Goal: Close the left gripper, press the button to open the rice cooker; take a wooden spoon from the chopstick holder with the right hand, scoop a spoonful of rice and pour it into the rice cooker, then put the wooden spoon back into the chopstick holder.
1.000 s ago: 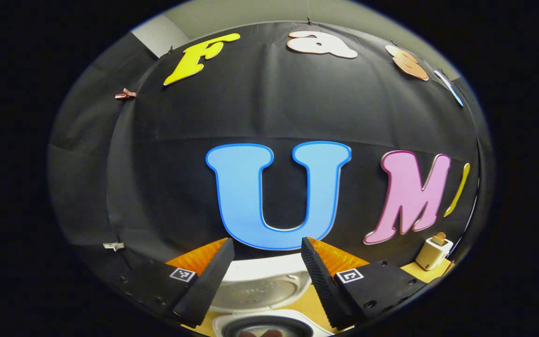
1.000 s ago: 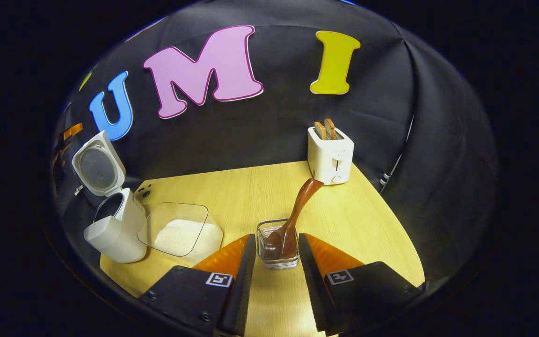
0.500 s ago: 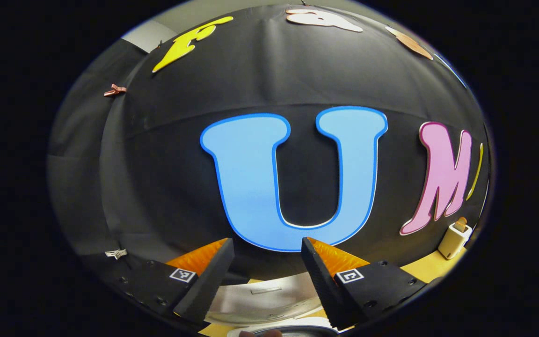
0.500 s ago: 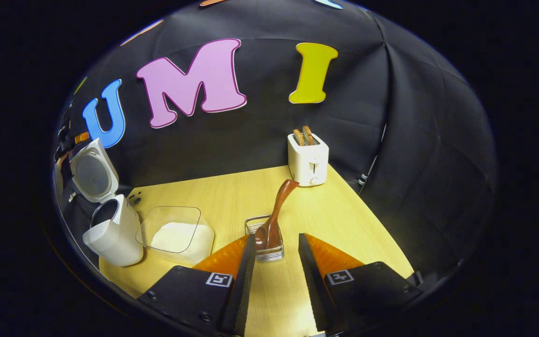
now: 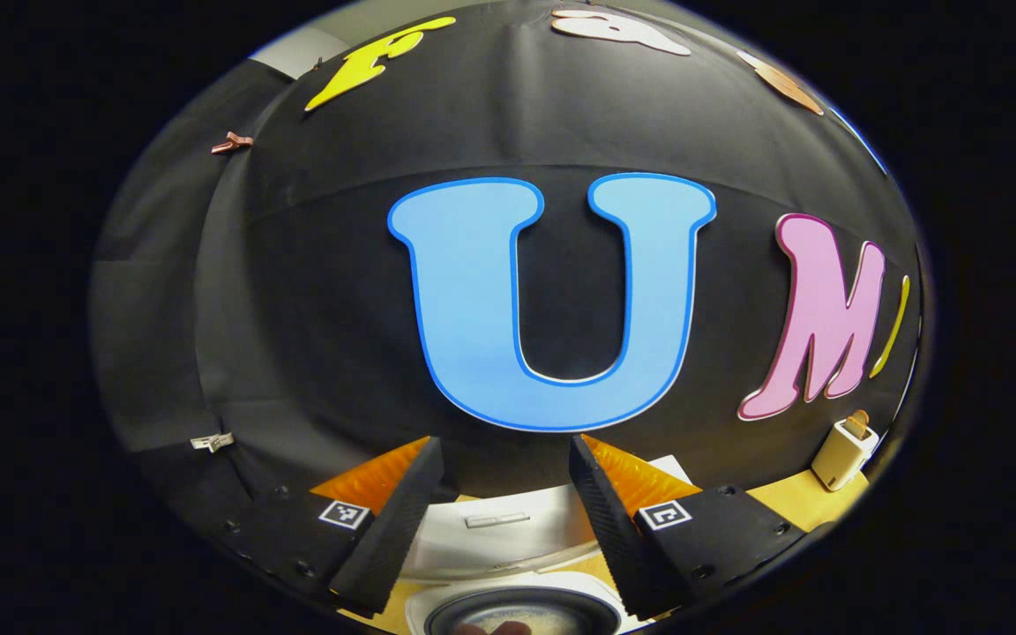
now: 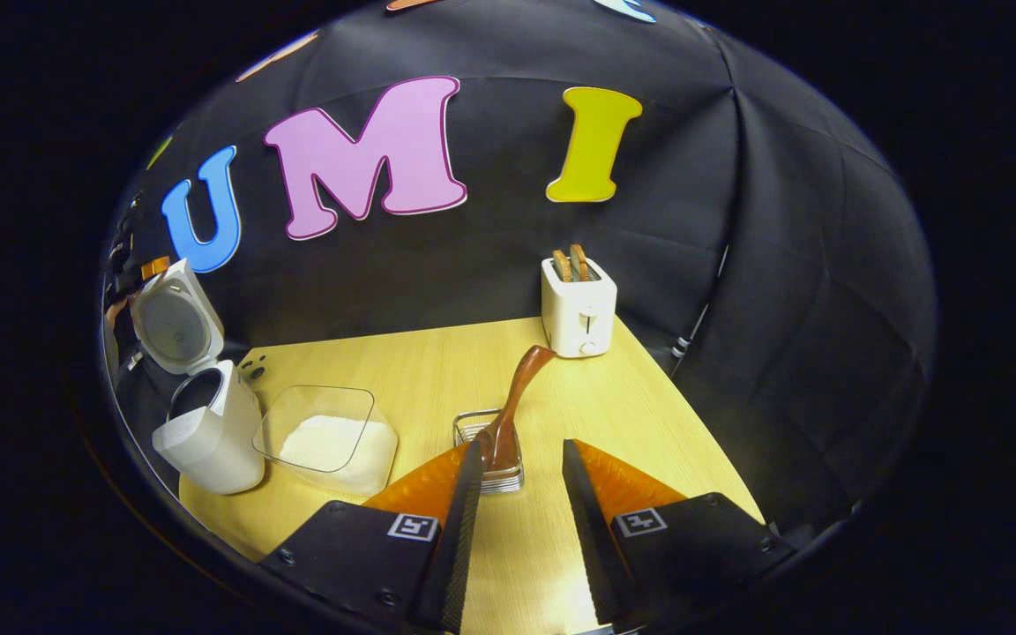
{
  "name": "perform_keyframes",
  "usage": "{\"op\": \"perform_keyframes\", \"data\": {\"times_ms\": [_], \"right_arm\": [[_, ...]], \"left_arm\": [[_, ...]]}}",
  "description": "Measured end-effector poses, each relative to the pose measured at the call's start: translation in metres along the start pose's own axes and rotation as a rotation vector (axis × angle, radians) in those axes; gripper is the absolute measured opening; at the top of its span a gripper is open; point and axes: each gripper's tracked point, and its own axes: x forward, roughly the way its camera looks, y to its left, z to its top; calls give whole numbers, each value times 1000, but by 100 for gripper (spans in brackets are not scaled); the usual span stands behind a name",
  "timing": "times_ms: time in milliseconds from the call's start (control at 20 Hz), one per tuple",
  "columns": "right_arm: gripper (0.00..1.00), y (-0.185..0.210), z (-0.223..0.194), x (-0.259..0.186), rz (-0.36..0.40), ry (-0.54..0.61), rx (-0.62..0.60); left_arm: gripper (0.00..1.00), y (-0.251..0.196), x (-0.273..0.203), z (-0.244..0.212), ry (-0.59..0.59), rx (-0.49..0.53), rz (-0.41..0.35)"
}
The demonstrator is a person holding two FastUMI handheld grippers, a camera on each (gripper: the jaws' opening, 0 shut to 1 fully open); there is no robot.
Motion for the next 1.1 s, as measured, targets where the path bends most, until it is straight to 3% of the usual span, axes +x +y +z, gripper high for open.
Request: {"op": "perform_keyframes", "data": {"times_ms": [450,600,750,1100], "right_arm": [[58,2,16,22,134,6,-69],[58,-1,19,26,157,10,-73],[58,-4,19,30,168,16,-69],[58,-3,16,32,177,24,-88]], "left_arm": [[95,-27,-81,-61,85,-21,74],[96,-36,-100,-98,151,-37,83],[96,-43,-115,-157,301,-64,85],[95,-45,-118,-196,336,-18,76]]}}
